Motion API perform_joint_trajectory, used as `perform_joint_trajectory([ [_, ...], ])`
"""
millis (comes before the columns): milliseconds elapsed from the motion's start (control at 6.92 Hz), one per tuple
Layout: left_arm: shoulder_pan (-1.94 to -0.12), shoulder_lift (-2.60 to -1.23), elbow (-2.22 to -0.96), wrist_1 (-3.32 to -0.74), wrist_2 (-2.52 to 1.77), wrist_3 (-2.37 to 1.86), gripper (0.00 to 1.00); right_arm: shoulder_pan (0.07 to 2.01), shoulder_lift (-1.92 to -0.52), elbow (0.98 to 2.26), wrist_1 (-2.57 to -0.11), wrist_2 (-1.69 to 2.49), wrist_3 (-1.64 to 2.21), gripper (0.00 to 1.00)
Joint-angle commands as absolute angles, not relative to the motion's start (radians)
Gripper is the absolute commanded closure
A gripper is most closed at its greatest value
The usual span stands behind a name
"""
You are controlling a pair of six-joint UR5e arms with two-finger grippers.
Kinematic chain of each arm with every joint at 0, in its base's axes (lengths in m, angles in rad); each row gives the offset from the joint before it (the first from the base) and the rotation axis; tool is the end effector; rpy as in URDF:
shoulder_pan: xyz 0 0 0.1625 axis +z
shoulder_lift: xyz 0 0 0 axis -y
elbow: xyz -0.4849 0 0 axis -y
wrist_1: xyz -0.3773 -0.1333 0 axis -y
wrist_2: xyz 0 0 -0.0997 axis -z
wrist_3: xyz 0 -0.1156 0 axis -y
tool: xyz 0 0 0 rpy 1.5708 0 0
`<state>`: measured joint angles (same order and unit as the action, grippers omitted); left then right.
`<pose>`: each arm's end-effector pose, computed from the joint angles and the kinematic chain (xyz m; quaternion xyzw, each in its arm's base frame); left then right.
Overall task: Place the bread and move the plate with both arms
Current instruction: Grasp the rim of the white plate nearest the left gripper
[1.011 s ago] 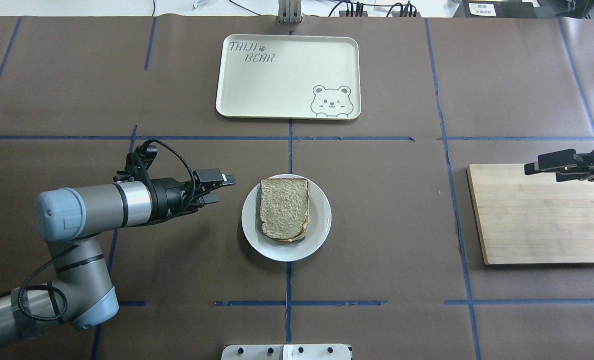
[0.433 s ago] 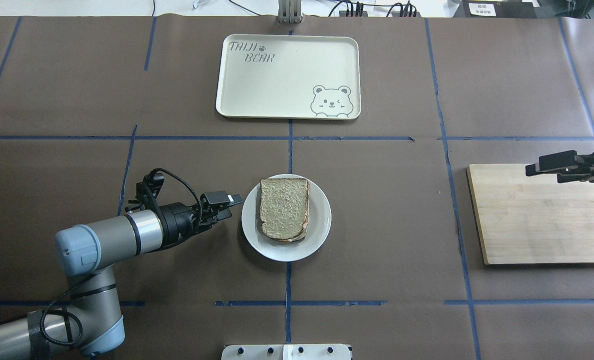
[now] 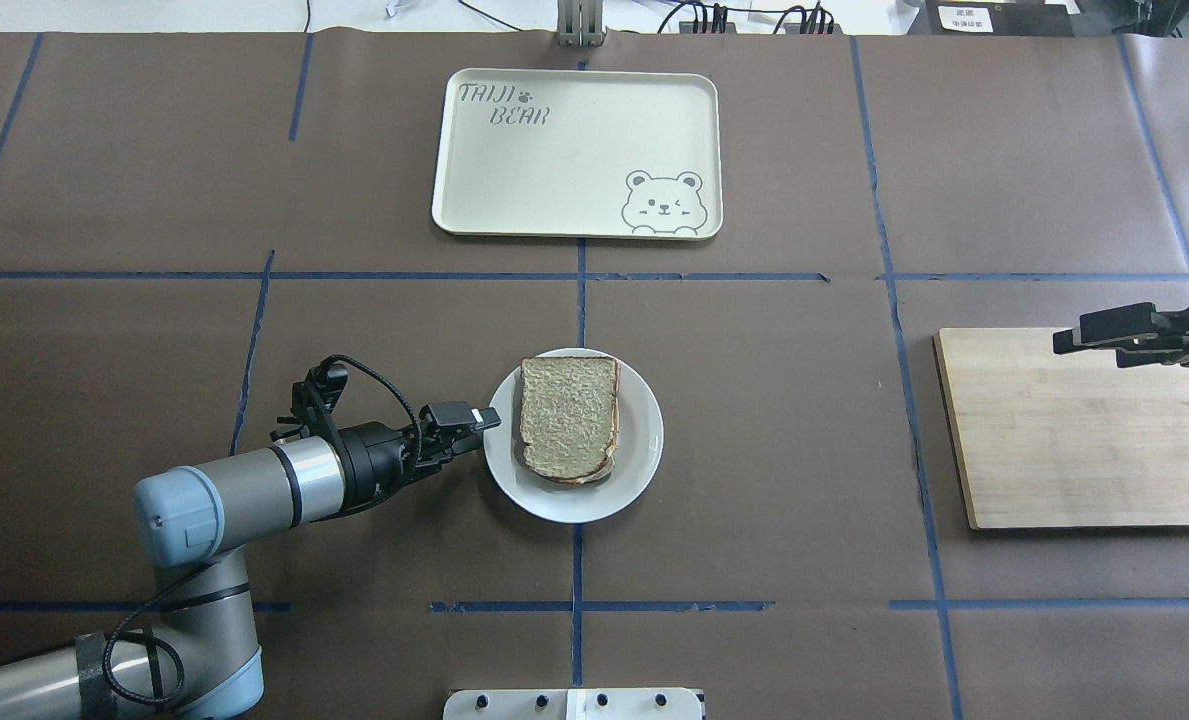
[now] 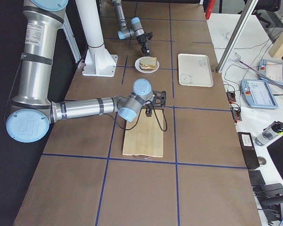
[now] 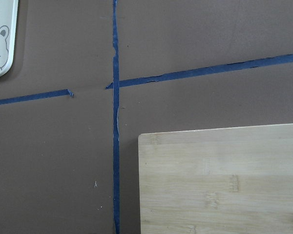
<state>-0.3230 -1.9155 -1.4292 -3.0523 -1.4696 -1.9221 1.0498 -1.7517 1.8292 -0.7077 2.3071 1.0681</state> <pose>0.5574 -0.3395 0.4307 0.0231 0.7456 -0.2556 0.6150 -0.1592 -0.3893 0.5802 0.0673 -0.5264 0.0677 0.8448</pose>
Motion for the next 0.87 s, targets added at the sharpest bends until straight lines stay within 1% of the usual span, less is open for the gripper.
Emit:
perform_joint_trajectory([
  [0, -0.310, -1.927, -1.419, -3.053, -1.470, -1.922, 0.52, 1.048, -1.753, 1.829, -0.709, 2.307, 1.069, 0.00],
  [289, -0.302, -1.940, -1.404, -3.053, -1.470, -1.922, 0.60, 1.048, -1.758, 1.830, -0.707, 2.306, 1.069, 0.00],
  [433, -0.299, -1.953, -1.394, -3.053, -1.470, -1.922, 0.62, 1.048, -1.758, 1.830, -0.707, 2.306, 1.069, 0.00],
  [722, -0.292, -1.954, -1.391, -3.053, -1.470, -1.922, 0.64, 1.048, -1.758, 1.829, -0.707, 2.306, 1.069, 0.00],
])
